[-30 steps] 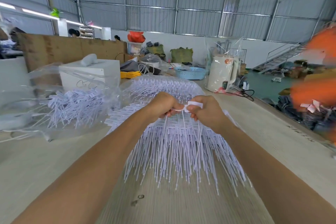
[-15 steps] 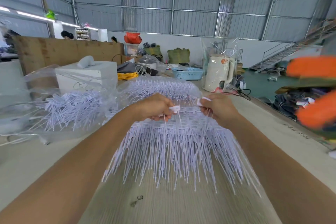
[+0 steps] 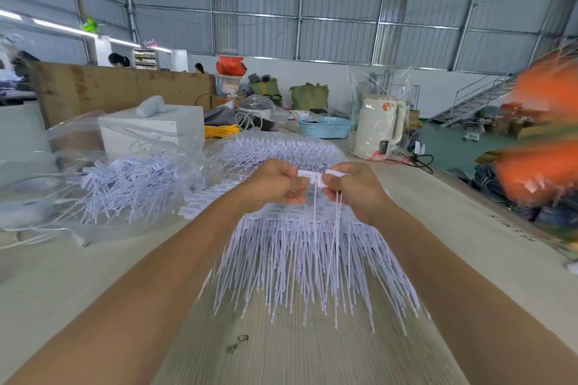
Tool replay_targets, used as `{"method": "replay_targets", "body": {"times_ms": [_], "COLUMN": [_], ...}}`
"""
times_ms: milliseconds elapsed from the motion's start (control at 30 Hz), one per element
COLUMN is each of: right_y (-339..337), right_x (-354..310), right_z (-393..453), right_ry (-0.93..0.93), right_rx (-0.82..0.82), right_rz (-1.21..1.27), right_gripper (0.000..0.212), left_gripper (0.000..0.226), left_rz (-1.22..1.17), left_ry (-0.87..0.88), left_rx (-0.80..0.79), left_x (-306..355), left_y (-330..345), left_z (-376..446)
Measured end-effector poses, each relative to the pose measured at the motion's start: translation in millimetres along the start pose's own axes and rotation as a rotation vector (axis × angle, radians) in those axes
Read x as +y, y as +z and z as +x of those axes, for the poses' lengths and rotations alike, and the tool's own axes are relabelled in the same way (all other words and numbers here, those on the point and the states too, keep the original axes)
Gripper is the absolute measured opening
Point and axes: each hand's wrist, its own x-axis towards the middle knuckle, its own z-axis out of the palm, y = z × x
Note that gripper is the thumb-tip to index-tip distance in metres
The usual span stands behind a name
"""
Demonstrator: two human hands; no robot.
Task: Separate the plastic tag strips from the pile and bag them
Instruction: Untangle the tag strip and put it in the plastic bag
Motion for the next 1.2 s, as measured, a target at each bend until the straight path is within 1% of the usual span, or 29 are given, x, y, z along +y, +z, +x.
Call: {"method": "replay_targets", "body": {"times_ms": [33, 67, 167, 233, 333, 433, 500, 667, 800, 867, 900, 967, 1033, 1067, 1133, 1200], "right_y": [-0.9, -1.1, 0.8, 0.9, -2.2, -0.3, 2.0, 2.9, 9.1, 12.3, 13.3, 13.9, 14.2, 14.1, 13.7, 5.2], "right_x": [1.5, 2.8, 5.4, 6.9, 10.5, 14.1, 15.1, 11.2, 9.1, 9.9, 10.4, 13.0, 14.8, 15.6, 14.4, 13.2], "right_z": [0.1, 0.1, 0.1, 0.6, 2.8, 4.6, 5.3, 3.7, 3.7, 4.8, 5.5, 6.4, 5.0, 4.6, 4.5, 11.3], "right_ry": [-0.011, -0.022, -0.060, -0.093, -0.122, -0.140, -0.143, -0.140, -0.169, -0.192, -0.209, -0.280, -0.374, -0.404, -0.374, -0.247], "right_rx": [-0.007, -0.024, -0.071, -0.095, -0.101, -0.058, -0.038, -0.118, -0.071, -0.031, -0.012, 0.030, 0.065, 0.070, 0.053, 0.108], "right_rz": [0.004, 0.004, -0.008, -0.008, 0.018, 0.030, 0.022, -0.024, -0.084, -0.123, -0.157, -0.272, -0.392, -0.401, -0.296, -0.146], "right_gripper": [0.024, 0.023, 0.021, 0.020, 0.016, 0.008, 0.008, 0.008, 0.008, 0.022, 0.025, 0.021, 0.017, 0.018, 0.021, 0.022], "left_gripper": [0.009, 0.012, 0.022, 0.025, 0.024, 0.018, 0.018, 0.029, 0.025, 0.023, 0.022, 0.024, 0.032, 0.034, 0.035, 0.035], "left_rz": [0.014, 0.028, 0.045, 0.004, -0.065, -0.080, -0.084, -0.082, -0.129, -0.190, -0.216, -0.254, -0.289, -0.304, -0.296, -0.279], "left_ry": [0.001, 0.011, 0.055, 0.050, 0.039, 0.020, 0.003, -0.024, -0.001, -0.019, -0.034, -0.082, -0.165, -0.194, -0.181, -0.118], "left_rx": [-0.021, -0.029, 0.021, 0.043, 0.042, 0.081, 0.105, 0.108, 0.112, 0.111, 0.107, 0.079, 0.038, 0.026, 0.024, -0.002], "left_x": [-1.5, -3.1, -2.8, -2.3, -1.7, -0.3, 0.5, -2.8, -3.8, -2.4, -1.4, 0.6, 2.2, 3.6, 6.4, 8.1], "left_y": [0.6, 2.7, 11.0, 13.5, 13.3, 13.3, 13.7, 12.5, 13.7, 14.1, 13.7, 12.7, 13.7, 14.4, 13.3, 8.3], "left_z": [-0.4, 0.0, -1.3, -2.0, -3.5, -3.1, -1.9, -1.7, -0.3, 0.3, 0.5, 1.1, 1.6, 2.1, 3.3, 2.2]}}
